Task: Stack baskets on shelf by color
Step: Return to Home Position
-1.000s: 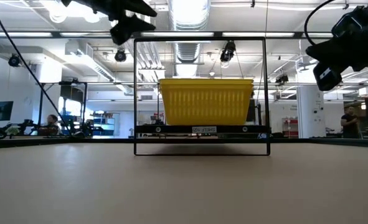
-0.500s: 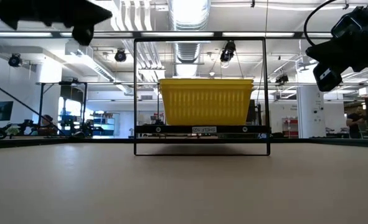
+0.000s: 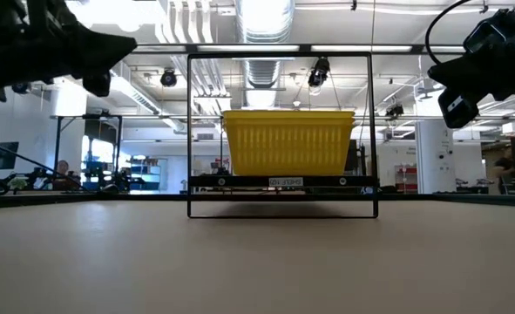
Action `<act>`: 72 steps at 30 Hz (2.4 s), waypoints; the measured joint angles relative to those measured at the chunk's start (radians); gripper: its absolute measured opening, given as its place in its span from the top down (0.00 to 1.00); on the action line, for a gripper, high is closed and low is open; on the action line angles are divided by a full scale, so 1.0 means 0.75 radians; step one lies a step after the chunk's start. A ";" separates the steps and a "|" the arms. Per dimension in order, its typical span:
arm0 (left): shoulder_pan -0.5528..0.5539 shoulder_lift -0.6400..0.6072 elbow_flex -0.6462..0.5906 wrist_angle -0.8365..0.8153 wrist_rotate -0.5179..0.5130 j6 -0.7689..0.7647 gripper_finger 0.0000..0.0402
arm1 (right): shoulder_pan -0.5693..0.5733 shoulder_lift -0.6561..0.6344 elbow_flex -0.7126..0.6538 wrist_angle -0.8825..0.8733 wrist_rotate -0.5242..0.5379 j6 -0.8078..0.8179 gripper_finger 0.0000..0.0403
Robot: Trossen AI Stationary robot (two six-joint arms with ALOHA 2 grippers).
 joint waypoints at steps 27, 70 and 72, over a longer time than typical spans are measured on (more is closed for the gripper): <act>-0.335 -0.393 -0.034 -0.710 0.021 0.137 1.00 | 0.000 -0.001 -0.001 0.002 0.001 0.000 0.98; -0.335 -0.148 -0.032 -0.695 0.018 0.142 1.00 | -0.001 -0.002 0.015 0.011 0.000 -0.161 0.98; -0.335 -0.148 -0.032 -0.695 0.018 0.142 1.00 | -0.001 0.001 0.017 0.050 0.001 -0.295 0.98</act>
